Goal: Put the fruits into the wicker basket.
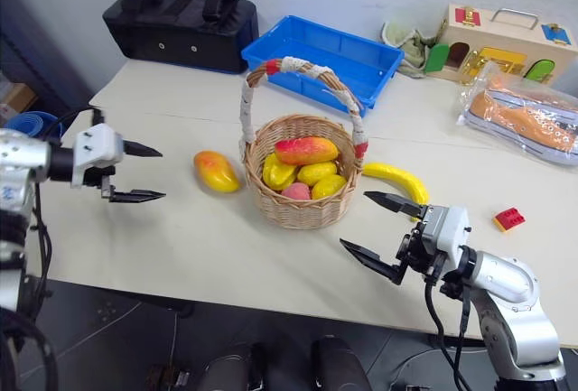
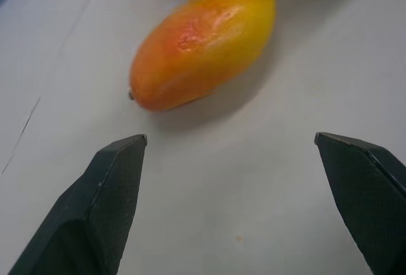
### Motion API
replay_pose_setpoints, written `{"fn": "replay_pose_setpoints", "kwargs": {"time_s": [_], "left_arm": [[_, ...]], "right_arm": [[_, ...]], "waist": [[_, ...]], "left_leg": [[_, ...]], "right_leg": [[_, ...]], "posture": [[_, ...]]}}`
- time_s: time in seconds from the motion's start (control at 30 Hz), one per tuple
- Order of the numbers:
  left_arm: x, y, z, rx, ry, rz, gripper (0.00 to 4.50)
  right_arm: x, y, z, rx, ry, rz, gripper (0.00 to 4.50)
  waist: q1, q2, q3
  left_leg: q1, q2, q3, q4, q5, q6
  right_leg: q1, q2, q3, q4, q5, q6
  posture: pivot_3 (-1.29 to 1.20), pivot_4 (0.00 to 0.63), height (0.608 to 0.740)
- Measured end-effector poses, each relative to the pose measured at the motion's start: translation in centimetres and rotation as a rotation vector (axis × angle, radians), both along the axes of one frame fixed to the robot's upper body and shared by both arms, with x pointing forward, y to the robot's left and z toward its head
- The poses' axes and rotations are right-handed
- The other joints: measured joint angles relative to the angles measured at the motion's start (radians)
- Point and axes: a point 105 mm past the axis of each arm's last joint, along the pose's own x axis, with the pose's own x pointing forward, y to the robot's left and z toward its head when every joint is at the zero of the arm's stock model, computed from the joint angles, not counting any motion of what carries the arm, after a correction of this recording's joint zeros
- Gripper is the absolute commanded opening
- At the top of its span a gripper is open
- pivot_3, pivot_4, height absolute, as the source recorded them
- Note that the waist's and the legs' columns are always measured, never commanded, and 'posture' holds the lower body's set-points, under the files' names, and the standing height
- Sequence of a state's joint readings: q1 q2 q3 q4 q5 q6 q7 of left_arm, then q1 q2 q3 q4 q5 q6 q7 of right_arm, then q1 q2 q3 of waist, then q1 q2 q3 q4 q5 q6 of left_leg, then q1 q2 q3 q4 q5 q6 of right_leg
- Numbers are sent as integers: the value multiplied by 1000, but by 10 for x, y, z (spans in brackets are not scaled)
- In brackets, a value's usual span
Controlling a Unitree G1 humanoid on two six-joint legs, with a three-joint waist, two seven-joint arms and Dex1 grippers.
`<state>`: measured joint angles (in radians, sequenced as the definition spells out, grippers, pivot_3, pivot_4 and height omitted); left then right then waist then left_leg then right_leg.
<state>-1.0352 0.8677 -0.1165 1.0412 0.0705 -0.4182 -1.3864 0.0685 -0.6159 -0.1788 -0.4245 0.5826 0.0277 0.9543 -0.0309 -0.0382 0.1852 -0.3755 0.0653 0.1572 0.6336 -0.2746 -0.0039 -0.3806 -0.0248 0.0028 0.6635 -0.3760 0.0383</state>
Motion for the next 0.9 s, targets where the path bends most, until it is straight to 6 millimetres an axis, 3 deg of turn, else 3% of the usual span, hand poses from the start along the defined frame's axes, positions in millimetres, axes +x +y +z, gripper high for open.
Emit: {"fn": "replay_pose_setpoints", "kwargs": {"time_s": [0.23,0.43,0.53,0.7,0.9], "left_arm": [[22,-31,-12,92,-8,-50,4467],[39,-72,-21,84,-48,-75,4467],[46,-92,-24,43,-38,-66,3926],[46,-95,-25,26,-17,-57,2779],[44,-90,-27,-1,-12,-55,2379]], "right_arm": [[-10,-1,-6,12,45,-31,4500],[-16,1,-3,21,59,-52,4500],[-18,3,-1,28,66,-58,4500],[-17,2,-3,32,88,-81,4500],[-18,1,-4,34,94,-91,4500]], "waist": [[1,-1,0],[2,-1,1],[1,-2,1],[1,-1,0],[0,-2,0]], "left_leg": [[0,0,1,2,-1,1],[-1,1,0,12,-2,2],[0,0,-1,14,-2,3],[2,1,-1,13,-2,2],[2,1,0,13,-3,2]], "right_leg": [[-1,-1,1,2,0,2],[-1,-1,2,11,-1,2],[1,-1,2,12,0,2],[2,-1,2,13,-1,3],[2,-1,2,13,-1,3]], "posture": [[0,150,740],[0,150,740],[0,150,740],[0,150,740],[0,150,740]]}}
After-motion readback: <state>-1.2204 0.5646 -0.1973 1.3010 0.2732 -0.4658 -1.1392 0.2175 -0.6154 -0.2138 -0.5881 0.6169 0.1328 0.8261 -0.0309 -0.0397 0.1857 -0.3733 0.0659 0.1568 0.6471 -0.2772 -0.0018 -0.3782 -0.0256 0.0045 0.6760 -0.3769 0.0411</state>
